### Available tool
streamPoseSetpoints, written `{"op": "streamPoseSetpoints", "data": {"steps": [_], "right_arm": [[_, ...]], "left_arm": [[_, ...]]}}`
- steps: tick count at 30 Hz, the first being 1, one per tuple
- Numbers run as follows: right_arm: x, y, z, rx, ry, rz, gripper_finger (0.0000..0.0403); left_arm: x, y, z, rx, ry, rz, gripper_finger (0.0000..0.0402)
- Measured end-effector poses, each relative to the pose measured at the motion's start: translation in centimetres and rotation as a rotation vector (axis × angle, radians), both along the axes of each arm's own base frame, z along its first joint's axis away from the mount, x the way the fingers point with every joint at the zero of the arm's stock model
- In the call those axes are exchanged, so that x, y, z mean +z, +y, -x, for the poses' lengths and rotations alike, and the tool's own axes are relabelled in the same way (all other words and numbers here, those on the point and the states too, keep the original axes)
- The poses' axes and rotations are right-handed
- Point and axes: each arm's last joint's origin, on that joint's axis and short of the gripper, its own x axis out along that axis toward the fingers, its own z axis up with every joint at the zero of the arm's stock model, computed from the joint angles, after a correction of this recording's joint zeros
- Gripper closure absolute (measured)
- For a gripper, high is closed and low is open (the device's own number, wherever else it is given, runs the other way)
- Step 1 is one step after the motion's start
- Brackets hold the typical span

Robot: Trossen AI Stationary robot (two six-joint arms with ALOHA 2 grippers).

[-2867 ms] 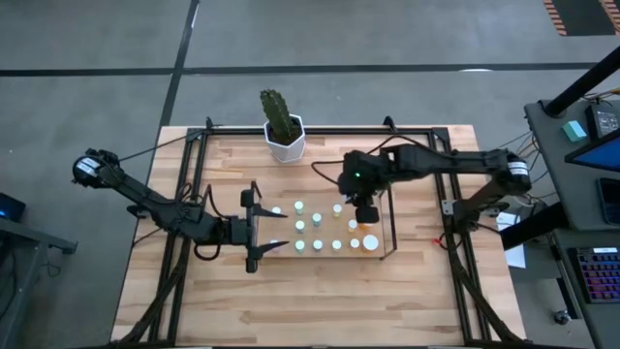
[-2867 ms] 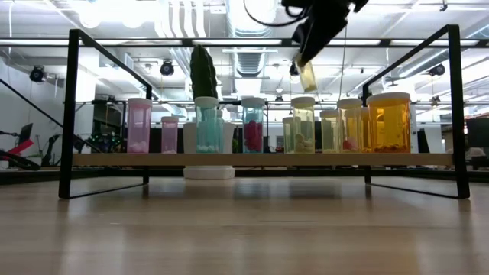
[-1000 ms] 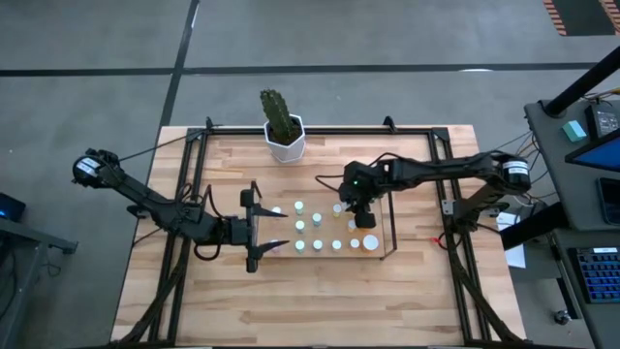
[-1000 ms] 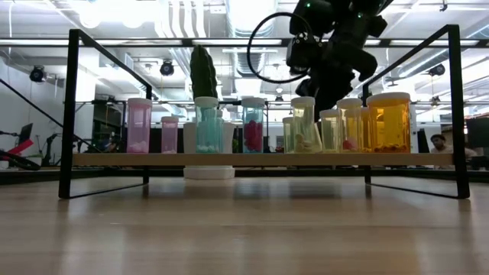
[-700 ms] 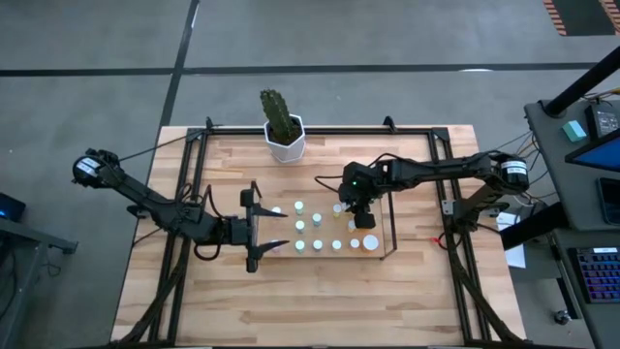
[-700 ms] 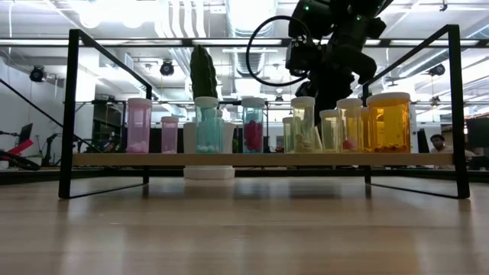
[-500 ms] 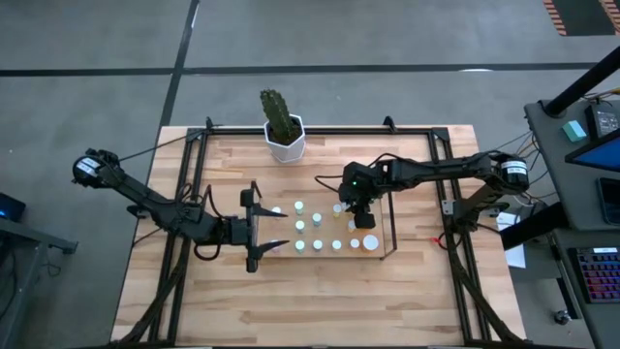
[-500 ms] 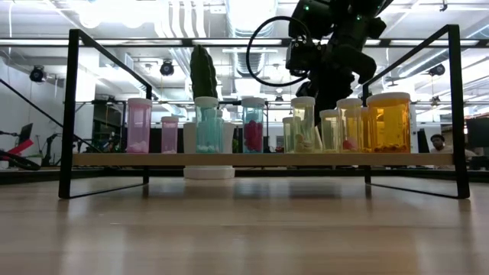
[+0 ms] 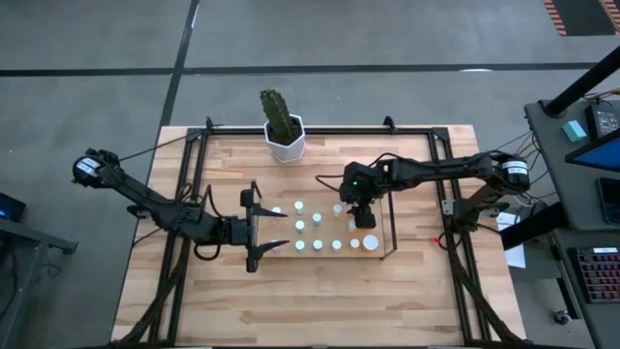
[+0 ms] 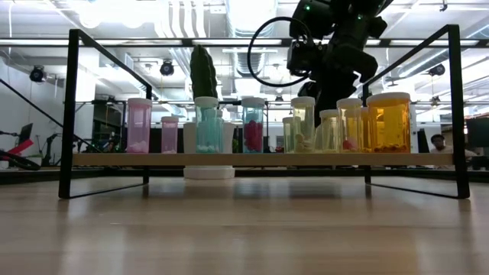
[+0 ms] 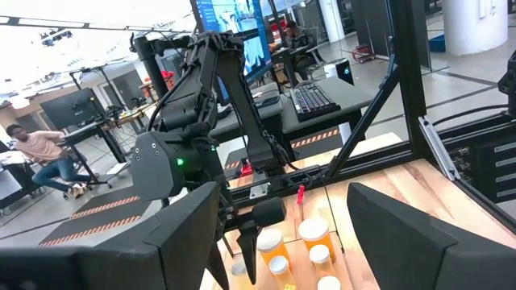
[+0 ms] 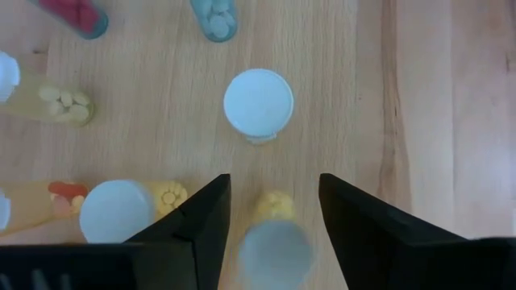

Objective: Pick and place medicine bottles onto shelf by color
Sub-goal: Adjust the yellow pill bottle on the shelf

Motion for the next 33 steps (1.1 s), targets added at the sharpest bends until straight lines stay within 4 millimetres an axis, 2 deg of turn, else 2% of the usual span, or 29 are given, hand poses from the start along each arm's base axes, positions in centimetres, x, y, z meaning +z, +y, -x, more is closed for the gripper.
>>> {"op": "streamPoseSetpoints", "data": {"steps": [8,13,19,25,33], "right_arm": [[1.2,0.0,-0.1,-0.03,-0.014,-0.014,0.022],[3.4,-0.1,-0.4,-0.033,-0.01,-0.016,0.0223],[6.3,0.8,-0.5,-0.011,0.001,-0.02,0.0249],[8.5,3.4,-0.7,0.03,-0.003,-0.027,0.0287],[9.2,8.9,0.1,0.073,0.002,0.023,0.0341]], "left_arm": [[0.0,0.0,0.0,0.0,0.0,0.0,0.0143],[0.0,0.0,0.0,0.0,0.0,0.0,0.0143],[0.0,0.0,0.0,0.0,0.0,0.0,0.0143],[0.0,0.0,0.0,-0.001,0.0,0.002,0.0143],[0.0,0.0,0.0,-0.005,-0.003,0.044,0.0143]]}}
